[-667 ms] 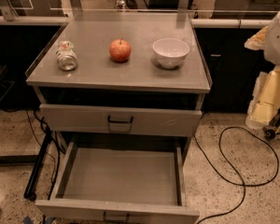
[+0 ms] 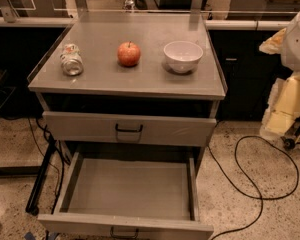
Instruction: Place 7up can into middle drawer
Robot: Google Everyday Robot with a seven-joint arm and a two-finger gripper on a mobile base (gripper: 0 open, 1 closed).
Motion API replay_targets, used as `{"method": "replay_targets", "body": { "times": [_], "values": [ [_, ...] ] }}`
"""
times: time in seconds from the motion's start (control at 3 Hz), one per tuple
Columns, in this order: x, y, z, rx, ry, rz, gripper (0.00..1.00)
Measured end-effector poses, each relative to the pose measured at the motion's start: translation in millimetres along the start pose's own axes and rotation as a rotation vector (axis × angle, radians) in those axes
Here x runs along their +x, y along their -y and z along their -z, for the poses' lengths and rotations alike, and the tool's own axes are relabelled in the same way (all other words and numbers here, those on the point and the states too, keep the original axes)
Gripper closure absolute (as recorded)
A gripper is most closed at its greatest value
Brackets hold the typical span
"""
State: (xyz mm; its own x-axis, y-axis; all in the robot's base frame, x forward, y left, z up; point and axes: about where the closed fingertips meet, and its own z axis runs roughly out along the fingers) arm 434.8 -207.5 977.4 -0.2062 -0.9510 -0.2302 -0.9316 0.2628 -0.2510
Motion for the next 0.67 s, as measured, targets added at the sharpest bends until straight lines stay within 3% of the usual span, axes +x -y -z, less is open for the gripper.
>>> {"method": "replay_targets", "body": {
  "times": [0.33,0.67],
  "values": [
    [-65.4,-11.4,-10.9,0.042,0.015,0.045,0.00],
    [-66.3,-11.5,-10.2,0.043,0.016,0.044,0.00]
  ]
}}
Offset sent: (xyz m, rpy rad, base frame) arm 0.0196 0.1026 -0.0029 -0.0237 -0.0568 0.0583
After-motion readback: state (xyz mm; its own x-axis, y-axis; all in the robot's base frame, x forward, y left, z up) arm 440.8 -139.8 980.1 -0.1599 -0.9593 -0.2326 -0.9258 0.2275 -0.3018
